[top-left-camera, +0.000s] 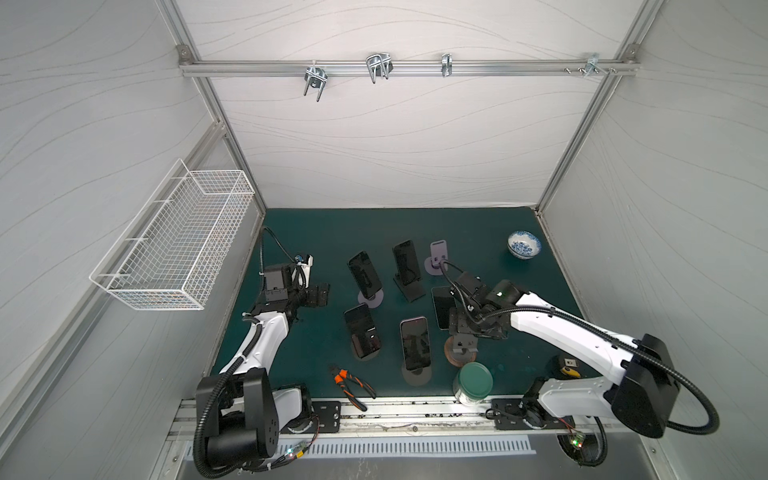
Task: Remove the phone from the phone stand
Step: 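Move the right gripper back over the empty wooden-ring stand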
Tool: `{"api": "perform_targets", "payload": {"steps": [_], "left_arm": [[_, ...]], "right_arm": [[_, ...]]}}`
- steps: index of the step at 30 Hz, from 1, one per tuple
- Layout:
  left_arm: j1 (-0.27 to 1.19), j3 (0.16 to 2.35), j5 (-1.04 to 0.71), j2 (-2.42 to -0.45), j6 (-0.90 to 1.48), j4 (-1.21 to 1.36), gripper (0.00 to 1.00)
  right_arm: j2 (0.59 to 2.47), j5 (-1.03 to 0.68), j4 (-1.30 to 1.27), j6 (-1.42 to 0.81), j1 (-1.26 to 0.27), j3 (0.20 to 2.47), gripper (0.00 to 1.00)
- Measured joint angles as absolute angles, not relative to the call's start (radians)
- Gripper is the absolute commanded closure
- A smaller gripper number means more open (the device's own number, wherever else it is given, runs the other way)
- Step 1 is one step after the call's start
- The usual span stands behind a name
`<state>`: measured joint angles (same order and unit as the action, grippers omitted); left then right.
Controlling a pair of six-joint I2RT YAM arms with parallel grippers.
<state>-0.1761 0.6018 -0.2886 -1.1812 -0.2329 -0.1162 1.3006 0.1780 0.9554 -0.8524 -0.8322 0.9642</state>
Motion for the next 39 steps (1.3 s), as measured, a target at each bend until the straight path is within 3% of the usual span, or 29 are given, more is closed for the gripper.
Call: {"api": "perform_targets", "payload": {"steps": [21, 33, 39], "left_arm": [[-0.176, 0.609, -0.284, -1.199, -0.234, -0.126, 0.01], [-0.176, 0.615, -0.28, -1.207, -0.235, -0.133, 0.01], [-0.176, 0.615, -0.276, -1.207, -0.235, -0.134, 0.01]], "right_arm": [[1.324, 0.237, 0.907, -0.913, -0.886, 0.918, 0.35], [1.25, 0.258, 0.936, -0.873, -0.88, 0.905, 0.4], [1.198, 0.246, 0.961, -0.805, -0.779, 0.895, 0.39]]}}
